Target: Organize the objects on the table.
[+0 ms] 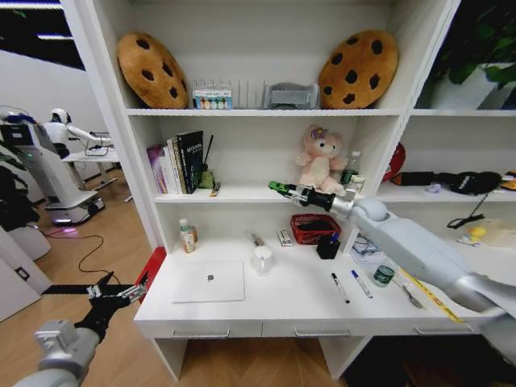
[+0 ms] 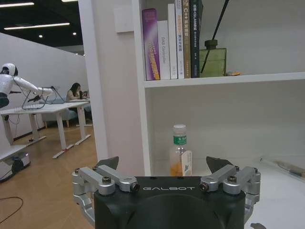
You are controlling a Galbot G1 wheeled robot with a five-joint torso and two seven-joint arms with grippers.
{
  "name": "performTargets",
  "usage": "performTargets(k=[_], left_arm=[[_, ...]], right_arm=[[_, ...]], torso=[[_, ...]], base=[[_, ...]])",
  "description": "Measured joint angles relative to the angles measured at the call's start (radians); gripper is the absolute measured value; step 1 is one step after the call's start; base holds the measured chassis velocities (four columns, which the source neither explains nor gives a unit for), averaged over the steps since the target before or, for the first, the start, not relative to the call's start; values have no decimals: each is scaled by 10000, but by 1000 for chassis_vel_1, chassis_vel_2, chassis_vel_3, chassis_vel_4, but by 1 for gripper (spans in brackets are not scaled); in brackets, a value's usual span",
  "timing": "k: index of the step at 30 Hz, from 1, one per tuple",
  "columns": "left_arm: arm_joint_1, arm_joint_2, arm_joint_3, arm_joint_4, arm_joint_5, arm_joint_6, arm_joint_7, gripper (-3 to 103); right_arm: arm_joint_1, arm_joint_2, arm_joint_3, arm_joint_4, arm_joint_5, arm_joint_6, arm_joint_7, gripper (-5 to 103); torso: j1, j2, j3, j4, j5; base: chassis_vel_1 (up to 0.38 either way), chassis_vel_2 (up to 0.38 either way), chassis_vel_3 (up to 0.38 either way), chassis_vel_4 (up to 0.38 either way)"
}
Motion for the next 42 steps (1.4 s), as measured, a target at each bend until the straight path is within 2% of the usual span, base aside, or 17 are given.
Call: performTargets(k=[2,12,16,23,27,31,36,42], left_arm=[[0,-1,1,0,0,-2,0,100],[0,-1,0,0,0,-1,0,100],[0,-1,0,0,0,-1,0,100],[0,0,0,0,0,-1,0,100],[0,0,0,0,0,-1,0,100],[-1,0,1,0,0,-1,0,100],[0,0,0,0,0,-2,0,100],[0,0,1,-1,0,-2,1,100]], right_arm=[[619,662,-523,-1198,15,57,-51,36],[1292,1822,-925,-3488,-372,96,-471,36],[1324,2214,-1034,-3754,-447,96,-492,36],[1322,2468,-1049,-3872,-457,90,-476,36],[1270,2967,-1049,-4058,-587,55,-250,36],[1253,2821,-1048,-3904,-629,43,-121,36],[1107,2260,-1038,-3395,-612,33,2,36],[1002,2080,-1037,-3186,-601,15,21,36]], torso=[[0,0,-1,-1,-3],[0,1,-2,-4,2],[-1,2,-2,-2,1],[0,1,-2,0,2],[-1,1,-2,2,1],[-1,2,-3,-4,2],[-2,2,-3,-4,4],[-2,2,-3,-5,4]], base=[[0,0,0,0],[0,0,0,0],[0,0,0,0],[0,0,0,0],[0,0,0,0],[0,0,0,0],[0,0,0,0],[0,0,0,0]])
